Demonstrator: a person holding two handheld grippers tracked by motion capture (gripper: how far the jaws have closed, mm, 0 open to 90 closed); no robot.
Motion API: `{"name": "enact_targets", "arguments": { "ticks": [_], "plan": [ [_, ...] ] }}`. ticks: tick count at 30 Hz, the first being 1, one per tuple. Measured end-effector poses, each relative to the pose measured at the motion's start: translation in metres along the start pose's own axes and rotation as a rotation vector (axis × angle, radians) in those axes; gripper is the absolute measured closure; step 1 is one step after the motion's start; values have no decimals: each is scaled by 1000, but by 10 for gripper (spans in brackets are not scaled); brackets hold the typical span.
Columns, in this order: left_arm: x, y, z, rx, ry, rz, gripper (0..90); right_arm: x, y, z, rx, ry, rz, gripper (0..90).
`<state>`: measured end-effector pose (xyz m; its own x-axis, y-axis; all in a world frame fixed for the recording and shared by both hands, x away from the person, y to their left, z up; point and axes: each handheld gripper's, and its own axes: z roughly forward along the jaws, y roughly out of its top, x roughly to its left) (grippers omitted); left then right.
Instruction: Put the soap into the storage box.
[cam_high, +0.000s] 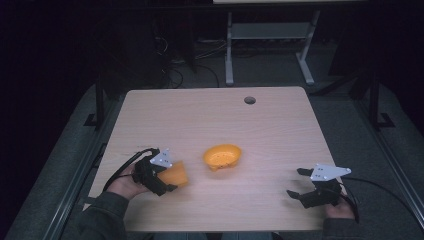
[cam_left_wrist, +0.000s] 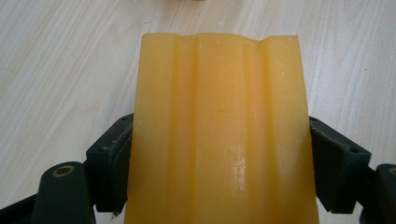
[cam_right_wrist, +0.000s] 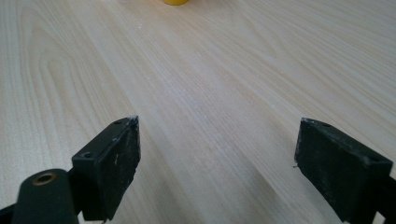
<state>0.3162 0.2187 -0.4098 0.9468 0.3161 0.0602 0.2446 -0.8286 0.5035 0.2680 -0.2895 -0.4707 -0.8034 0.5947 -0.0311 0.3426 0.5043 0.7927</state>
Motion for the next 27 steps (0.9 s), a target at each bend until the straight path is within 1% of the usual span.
{"name": "enact_targets", "arguments": {
  "ticks": [3,4,5,7,10,11,14,17,20,23,24,27],
  "plan": [
    [3,5,-2,-1,1,11,206,0,0,0,1,1,1,137],
    [3,6,-3,-8,2,7,206,0,0,0,1,0,5,137],
    [4,8,-4,-3,2,12,207,0,0,0,-1,0,4,137],
    [6,12,-7,-6,11,18,207,0,1,0,-2,0,4,137],
    [8,19,-10,-8,11,28,207,0,1,0,-5,1,3,137],
    [9,22,-11,-1,13,34,207,0,1,0,-5,1,3,137],
    [11,29,-12,0,13,50,207,1,1,0,-9,4,3,137],
    [13,36,-12,-12,7,60,207,1,1,0,-11,5,4,137],
    [15,44,-12,-6,10,75,207,0,1,0,-11,5,3,137],
    [18,49,-14,-15,11,82,207,0,1,-1,-14,5,5,137],
    [18,51,-14,-16,6,79,207,0,1,-1,-14,6,5,137],
    [20,56,-15,-15,11,90,207,0,1,0,-15,7,4,137]
  ]
}}
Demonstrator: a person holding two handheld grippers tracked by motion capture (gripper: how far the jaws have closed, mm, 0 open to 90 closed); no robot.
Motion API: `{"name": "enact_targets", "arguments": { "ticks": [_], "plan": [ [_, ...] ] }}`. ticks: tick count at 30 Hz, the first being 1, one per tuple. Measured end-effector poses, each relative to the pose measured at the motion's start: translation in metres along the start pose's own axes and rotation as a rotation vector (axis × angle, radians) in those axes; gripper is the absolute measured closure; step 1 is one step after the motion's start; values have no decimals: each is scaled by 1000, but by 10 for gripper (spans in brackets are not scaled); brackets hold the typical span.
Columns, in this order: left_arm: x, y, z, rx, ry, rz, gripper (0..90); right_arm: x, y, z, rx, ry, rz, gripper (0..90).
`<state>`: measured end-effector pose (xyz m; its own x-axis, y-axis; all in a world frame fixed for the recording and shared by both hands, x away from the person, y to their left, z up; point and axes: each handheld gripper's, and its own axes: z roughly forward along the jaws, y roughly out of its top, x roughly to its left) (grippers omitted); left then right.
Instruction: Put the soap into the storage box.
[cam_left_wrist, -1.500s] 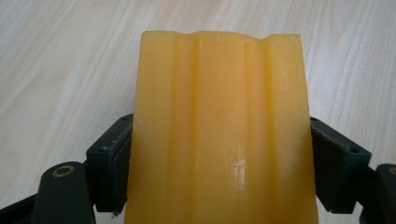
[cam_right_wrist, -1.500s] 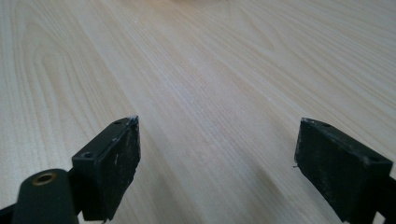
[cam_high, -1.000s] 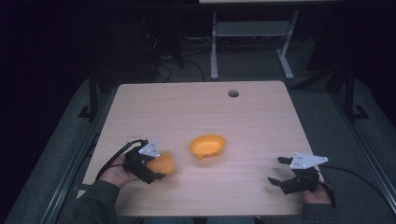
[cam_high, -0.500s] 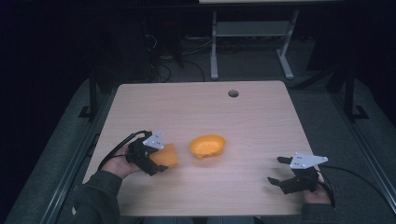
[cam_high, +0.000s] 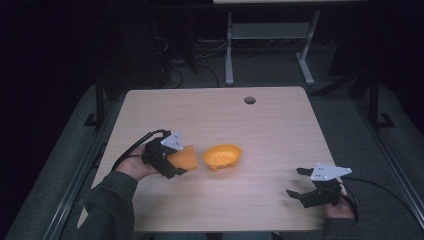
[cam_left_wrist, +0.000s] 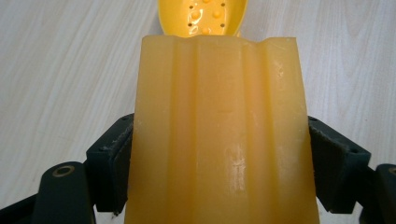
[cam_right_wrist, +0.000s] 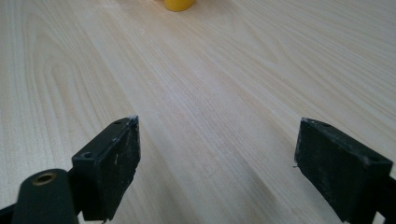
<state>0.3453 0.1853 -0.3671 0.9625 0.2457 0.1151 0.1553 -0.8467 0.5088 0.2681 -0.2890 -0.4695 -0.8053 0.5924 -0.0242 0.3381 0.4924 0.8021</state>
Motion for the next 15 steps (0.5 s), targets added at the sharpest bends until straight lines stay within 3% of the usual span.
{"name": "enact_targets", "arguments": {
  "ticks": [15],
  "plan": [
    [9,26,5,-5,-12,32,207,-1,0,-1,-14,-2,2,137]
  ]
}}
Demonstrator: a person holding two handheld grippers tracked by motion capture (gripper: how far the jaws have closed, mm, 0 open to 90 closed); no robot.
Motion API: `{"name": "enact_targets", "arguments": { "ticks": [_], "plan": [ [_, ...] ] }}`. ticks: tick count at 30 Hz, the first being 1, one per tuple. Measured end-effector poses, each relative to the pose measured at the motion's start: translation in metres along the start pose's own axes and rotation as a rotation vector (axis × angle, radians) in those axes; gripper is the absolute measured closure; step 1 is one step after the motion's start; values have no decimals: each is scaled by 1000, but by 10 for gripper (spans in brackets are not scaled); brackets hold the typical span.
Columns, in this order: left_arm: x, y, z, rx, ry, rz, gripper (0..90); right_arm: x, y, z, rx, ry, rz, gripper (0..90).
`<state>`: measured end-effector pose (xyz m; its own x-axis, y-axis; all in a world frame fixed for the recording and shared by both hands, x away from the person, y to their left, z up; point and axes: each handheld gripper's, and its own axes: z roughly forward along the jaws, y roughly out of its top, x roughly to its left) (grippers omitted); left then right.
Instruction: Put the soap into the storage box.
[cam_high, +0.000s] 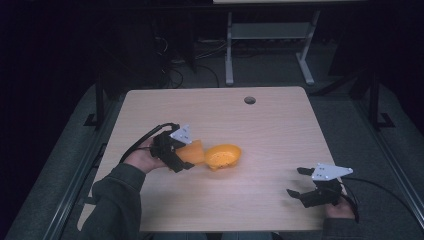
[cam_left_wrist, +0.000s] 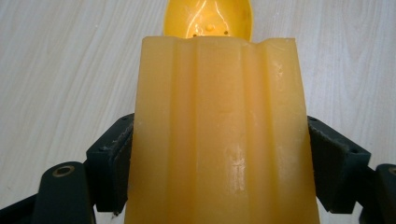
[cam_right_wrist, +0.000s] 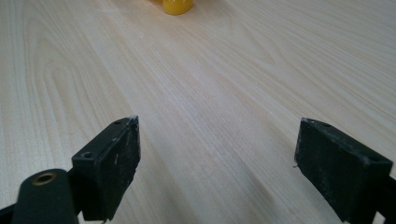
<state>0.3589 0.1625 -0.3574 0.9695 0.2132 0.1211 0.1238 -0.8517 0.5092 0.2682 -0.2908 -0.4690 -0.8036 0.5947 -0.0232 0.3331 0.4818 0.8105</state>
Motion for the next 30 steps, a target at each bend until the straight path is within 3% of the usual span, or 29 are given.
{"name": "enact_targets", "arguments": {
  "ticks": [30],
  "plan": [
    [11,42,20,-10,-38,66,208,0,0,-3,-17,-3,8,137]
  ]
}}
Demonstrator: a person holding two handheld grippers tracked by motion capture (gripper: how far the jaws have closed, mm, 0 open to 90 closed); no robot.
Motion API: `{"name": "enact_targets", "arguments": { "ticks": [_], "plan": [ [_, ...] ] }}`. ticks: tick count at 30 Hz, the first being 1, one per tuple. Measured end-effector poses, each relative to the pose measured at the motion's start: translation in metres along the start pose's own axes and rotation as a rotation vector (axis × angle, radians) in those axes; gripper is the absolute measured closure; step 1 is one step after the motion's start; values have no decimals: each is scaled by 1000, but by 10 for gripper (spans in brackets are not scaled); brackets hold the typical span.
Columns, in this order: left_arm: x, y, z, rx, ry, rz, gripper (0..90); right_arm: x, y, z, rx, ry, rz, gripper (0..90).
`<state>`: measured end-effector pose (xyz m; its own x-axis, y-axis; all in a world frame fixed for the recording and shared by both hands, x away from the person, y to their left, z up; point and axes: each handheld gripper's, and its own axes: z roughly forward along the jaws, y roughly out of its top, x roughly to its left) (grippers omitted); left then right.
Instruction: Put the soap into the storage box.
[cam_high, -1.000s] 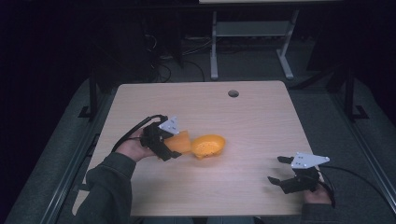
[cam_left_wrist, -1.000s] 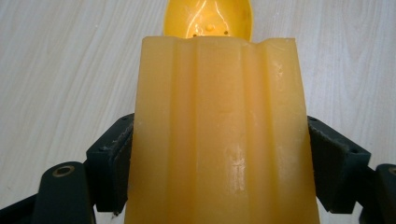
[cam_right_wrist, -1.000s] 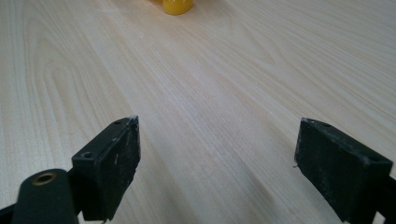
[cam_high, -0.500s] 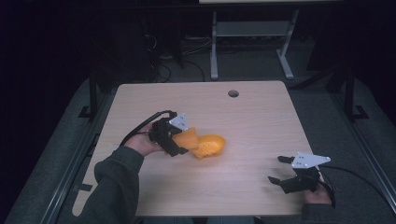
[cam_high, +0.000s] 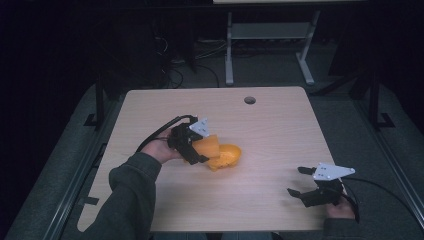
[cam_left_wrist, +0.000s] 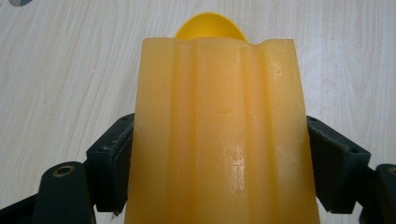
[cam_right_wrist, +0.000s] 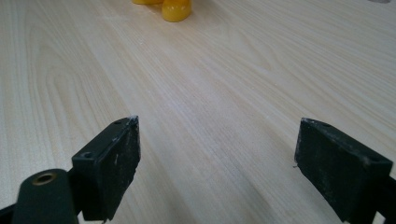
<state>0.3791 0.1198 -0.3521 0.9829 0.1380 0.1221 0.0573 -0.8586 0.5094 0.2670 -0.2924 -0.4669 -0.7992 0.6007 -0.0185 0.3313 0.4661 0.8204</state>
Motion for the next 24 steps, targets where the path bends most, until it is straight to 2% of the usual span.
{"name": "enact_targets", "arguments": {
  "ticks": [14,24],
  "plan": [
    [6,11,20,-7,-35,2,208,0,0,-1,-9,0,7,137],
    [9,24,27,-1,-55,31,208,0,0,-1,-11,0,6,137]
  ]
}}
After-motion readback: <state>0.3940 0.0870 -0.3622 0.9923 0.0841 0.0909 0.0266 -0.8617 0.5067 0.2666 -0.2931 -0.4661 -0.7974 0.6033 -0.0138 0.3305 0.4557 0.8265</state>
